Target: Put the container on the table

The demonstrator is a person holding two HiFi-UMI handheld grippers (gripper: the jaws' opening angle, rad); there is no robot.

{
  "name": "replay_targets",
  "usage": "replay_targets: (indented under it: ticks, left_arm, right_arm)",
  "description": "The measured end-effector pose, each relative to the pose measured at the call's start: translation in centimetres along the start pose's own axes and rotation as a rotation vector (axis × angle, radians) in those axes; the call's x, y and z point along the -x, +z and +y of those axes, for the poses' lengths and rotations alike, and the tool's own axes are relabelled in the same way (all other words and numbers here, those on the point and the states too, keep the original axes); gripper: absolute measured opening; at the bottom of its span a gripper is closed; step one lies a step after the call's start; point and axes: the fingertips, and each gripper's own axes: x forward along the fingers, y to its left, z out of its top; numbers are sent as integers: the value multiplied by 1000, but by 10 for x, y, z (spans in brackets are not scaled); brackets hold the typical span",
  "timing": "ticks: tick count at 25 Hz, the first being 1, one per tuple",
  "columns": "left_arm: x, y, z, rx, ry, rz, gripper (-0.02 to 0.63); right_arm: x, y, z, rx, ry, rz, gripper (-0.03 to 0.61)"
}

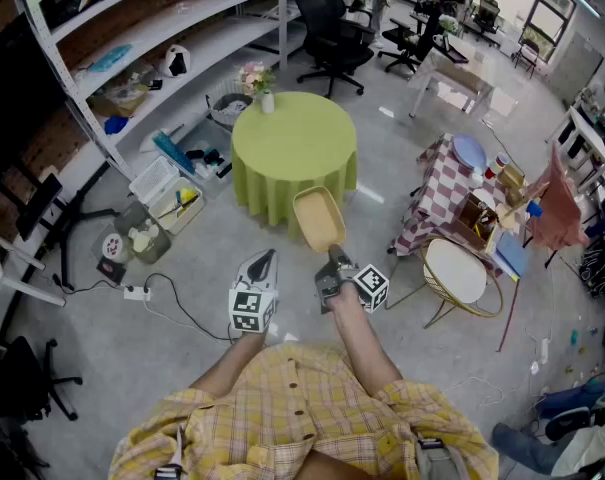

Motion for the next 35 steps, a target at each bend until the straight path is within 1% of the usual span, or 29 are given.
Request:
replay_targets:
  ticks: [6, 13, 19, 22, 26, 30, 35]
  left_arm:
    - [-3, 0, -3, -6, -10, -5, 8]
    - [-13, 0, -18, -8, -4, 7, 8]
    - [-20, -4, -35, 6, 10, 11, 6]
    - [-23, -3, -46, 10, 25, 14, 7]
    - [-30, -10, -68, 20, 43, 14, 7]
    - [-36, -20, -89, 13, 44, 19, 7]
    - [-43, -20, -95, 31, 66, 32, 7]
  right_arm:
    - [-1, 0, 3, -7, 15, 6, 18]
    - [2, 15, 3, 2, 1, 17, 18]
    - [8, 35, 8, 49, 10, 25, 17]
    - [12, 44, 13, 56, 19, 42, 17]
    - [19, 58, 9, 51, 26, 69, 17]
    - [21, 75, 13, 73, 50, 79, 17]
    - [19, 88, 11, 86, 40, 93, 17]
